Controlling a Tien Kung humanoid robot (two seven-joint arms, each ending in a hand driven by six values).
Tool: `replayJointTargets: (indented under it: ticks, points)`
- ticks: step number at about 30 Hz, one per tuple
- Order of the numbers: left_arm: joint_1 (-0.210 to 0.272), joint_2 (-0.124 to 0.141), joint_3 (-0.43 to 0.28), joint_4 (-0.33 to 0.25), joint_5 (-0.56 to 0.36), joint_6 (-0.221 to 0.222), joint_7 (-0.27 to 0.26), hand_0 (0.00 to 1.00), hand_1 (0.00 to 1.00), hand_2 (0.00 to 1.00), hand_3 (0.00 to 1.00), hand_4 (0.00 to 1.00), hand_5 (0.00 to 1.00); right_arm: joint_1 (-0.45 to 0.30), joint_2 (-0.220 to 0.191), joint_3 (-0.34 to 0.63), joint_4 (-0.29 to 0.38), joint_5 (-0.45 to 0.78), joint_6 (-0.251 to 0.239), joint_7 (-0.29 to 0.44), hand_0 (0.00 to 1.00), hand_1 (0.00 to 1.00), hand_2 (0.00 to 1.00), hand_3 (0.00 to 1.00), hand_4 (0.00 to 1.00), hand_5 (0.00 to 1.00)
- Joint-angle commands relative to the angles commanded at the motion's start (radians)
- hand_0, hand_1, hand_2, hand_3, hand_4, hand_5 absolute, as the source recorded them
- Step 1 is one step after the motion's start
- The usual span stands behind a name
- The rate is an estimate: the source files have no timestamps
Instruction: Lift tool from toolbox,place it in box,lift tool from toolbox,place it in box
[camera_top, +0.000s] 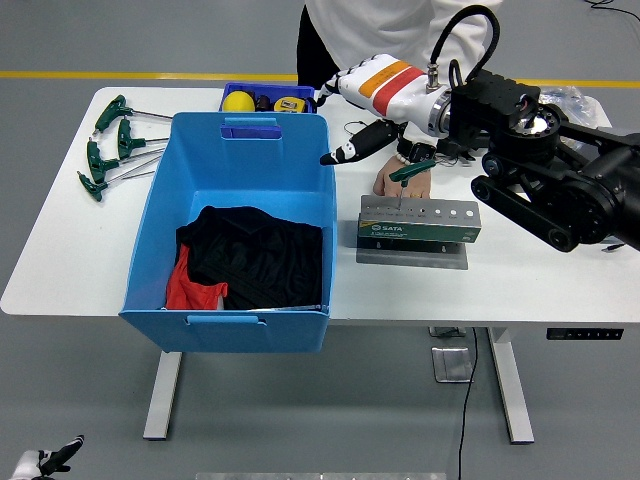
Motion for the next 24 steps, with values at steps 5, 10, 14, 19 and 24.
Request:
replayJointTargets:
  ticks: [5, 10, 14, 19, 24]
  points:
    - [-0.003, 0.000, 0.009, 0.000, -0.006, -0.002, 0.000, 0.579, 0.501, 0.666, 0.700, 0.755, 0.695, -0.004, 0.024, -0.044, -0.072, 0.013, 0.007, 0.013, 0.741, 0.696, 0.732, 0.687, 0.998, 0.809]
    - [-0.008, 0.000, 0.014, 0.000, -0.007, 0.000, 0.002, 0.578, 0.500, 0.665, 0.700, 0.755, 0.695, -0.007, 0.047, -0.065, -0.107, -0.027, 0.029, 0.011, 0.739, 0.687, 0.714, 0.675, 0.998, 0.812]
    - [-0.012, 0.001, 0.017, 0.000, -0.011, 0.003, 0.001, 0.576, 0.502, 0.664, 0.698, 0.754, 0.695, -0.002, 0.072, -0.101, -0.159, -0.021, 0.034, 0.015, 0.756, 0.684, 0.700, 0.638, 0.998, 0.814]
    - [-0.018, 0.001, 0.022, 0.000, -0.016, 0.004, 0.000, 0.574, 0.500, 0.664, 0.698, 0.753, 0.694, -0.004, 0.098, -0.146, -0.193, 0.040, 0.049, 0.010, 0.757, 0.679, 0.695, 0.639, 0.998, 0.819]
    - [-0.023, 0.000, 0.028, 0.000, -0.019, 0.005, -0.001, 0.574, 0.501, 0.664, 0.697, 0.753, 0.694, -0.009, 0.115, -0.178, -0.230, 0.056, 0.058, 0.008, 0.758, 0.659, 0.675, 0.622, 0.998, 0.822]
